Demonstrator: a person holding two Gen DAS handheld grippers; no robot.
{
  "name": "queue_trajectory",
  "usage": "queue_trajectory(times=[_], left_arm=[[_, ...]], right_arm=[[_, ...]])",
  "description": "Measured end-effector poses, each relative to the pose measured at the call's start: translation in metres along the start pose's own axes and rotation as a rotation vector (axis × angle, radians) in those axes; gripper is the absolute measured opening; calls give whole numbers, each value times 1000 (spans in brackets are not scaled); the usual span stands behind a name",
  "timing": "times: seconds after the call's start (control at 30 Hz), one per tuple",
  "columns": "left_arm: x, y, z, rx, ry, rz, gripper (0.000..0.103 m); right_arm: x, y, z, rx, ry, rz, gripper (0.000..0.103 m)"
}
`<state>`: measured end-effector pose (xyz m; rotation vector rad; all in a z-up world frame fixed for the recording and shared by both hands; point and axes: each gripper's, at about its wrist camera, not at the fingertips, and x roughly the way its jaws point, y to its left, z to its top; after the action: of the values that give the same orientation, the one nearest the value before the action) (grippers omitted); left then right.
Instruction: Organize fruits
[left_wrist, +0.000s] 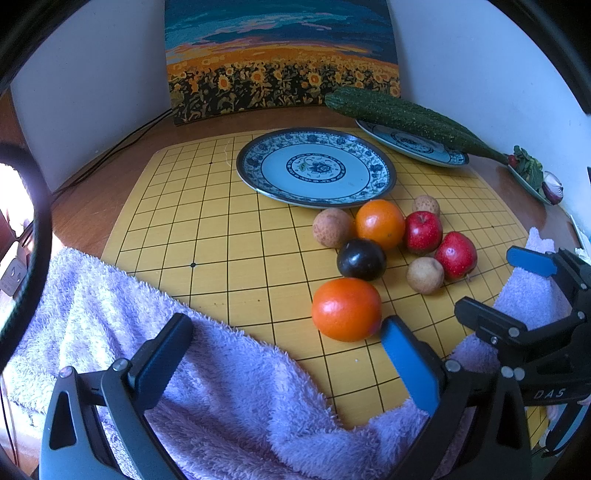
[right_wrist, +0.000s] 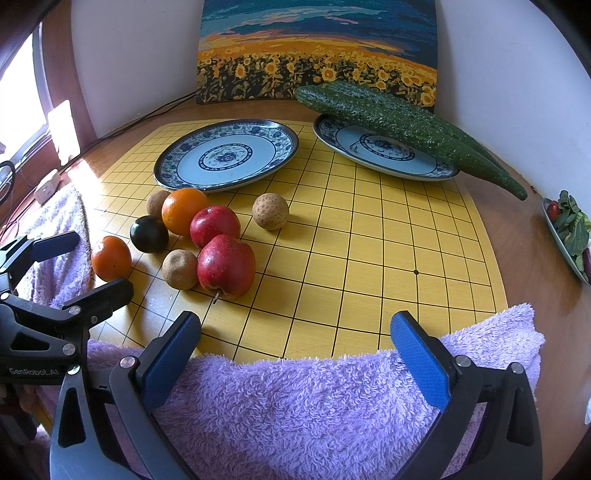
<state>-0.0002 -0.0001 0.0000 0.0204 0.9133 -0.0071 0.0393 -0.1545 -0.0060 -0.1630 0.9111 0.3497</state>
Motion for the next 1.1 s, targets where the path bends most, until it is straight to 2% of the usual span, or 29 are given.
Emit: queue_trajectory(times=[0.5,0.63,0.73,0.8,0.87,1.0,1.1], left_arm=[[0,1,0,1,15,1,102],[-2,0,4,0,14,6,96],[-6,1,5,-19,5,2,93],[-9,0,5,-20,-2,11,91],[-11,-1,4,-11,-7,17,88],[-16,-1,4,-22,-18,-6,80],[-15,-1,7,-27,-13,-22,76]], right_arm=[[-3,0,-3,-5,24,-1,103],[1,2,5,-16,36,9,99],[1,5,7,-35,34,26,91],[-3,7,5,-46,30,36,73],[-5,7,5,-43,25,48,64],[-8,10,7,-52,21,76,55],[-9,14,10,-62,12,99,52]])
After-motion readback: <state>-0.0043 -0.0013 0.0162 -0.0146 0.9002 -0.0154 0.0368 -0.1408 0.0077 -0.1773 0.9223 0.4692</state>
